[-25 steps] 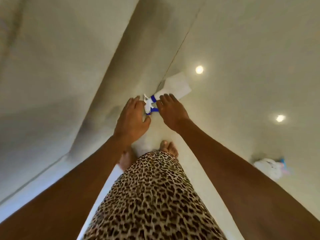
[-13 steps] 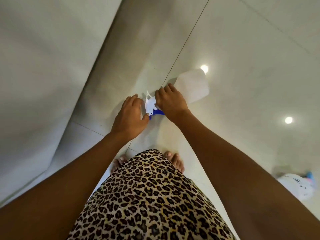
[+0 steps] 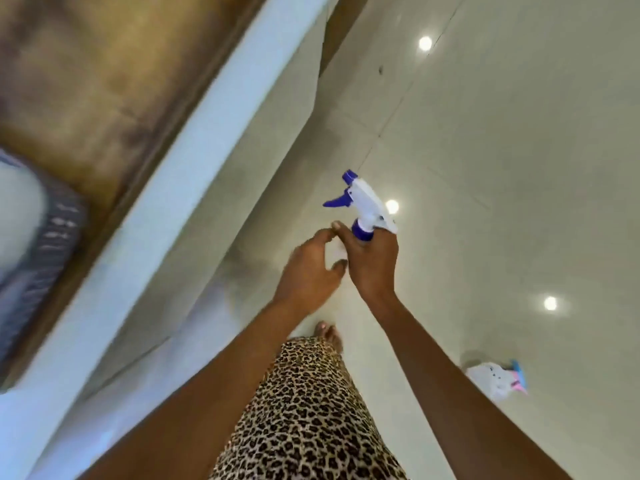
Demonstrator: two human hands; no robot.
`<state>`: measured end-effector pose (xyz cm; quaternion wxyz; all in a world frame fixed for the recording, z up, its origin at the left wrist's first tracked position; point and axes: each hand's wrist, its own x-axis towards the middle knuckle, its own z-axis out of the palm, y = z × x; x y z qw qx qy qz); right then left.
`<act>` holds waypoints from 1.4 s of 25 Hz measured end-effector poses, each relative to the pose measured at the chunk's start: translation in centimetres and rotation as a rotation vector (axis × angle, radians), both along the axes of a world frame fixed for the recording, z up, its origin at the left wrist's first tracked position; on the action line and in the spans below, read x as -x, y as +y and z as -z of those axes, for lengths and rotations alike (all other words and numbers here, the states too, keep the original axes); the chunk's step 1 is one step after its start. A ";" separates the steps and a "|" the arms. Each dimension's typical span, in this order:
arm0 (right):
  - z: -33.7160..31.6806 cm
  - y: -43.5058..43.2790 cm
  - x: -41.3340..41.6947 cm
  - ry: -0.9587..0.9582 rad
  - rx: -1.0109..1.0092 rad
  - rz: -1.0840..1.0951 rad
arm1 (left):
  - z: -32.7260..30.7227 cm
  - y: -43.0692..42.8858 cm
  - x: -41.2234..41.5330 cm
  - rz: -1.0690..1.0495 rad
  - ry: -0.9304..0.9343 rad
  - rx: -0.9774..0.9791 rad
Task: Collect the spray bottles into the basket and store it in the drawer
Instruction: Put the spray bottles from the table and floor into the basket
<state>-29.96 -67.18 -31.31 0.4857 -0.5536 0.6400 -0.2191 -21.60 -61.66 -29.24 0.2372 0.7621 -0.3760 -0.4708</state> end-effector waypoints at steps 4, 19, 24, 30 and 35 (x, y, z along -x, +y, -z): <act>-12.5 2.0 -1.8 -0.186 -0.037 0.095 | -12.0 1.3 -0.3 -0.041 -0.026 0.172; -42.6 12.0 -13.1 -0.480 -0.039 -0.366 | -37.7 13.9 -12.1 -0.400 -0.196 0.492; -46.2 12.7 -17.2 -0.258 0.514 -0.936 | -40.2 18.8 -17.7 -0.464 -0.246 0.458; -49.2 12.3 -25.4 0.103 1.456 -1.407 | -40.8 21.4 -23.5 -0.467 -0.246 0.363; -49.7 10.5 -31.9 0.212 1.510 -1.647 | -39.9 20.9 -28.1 -0.535 -0.398 0.309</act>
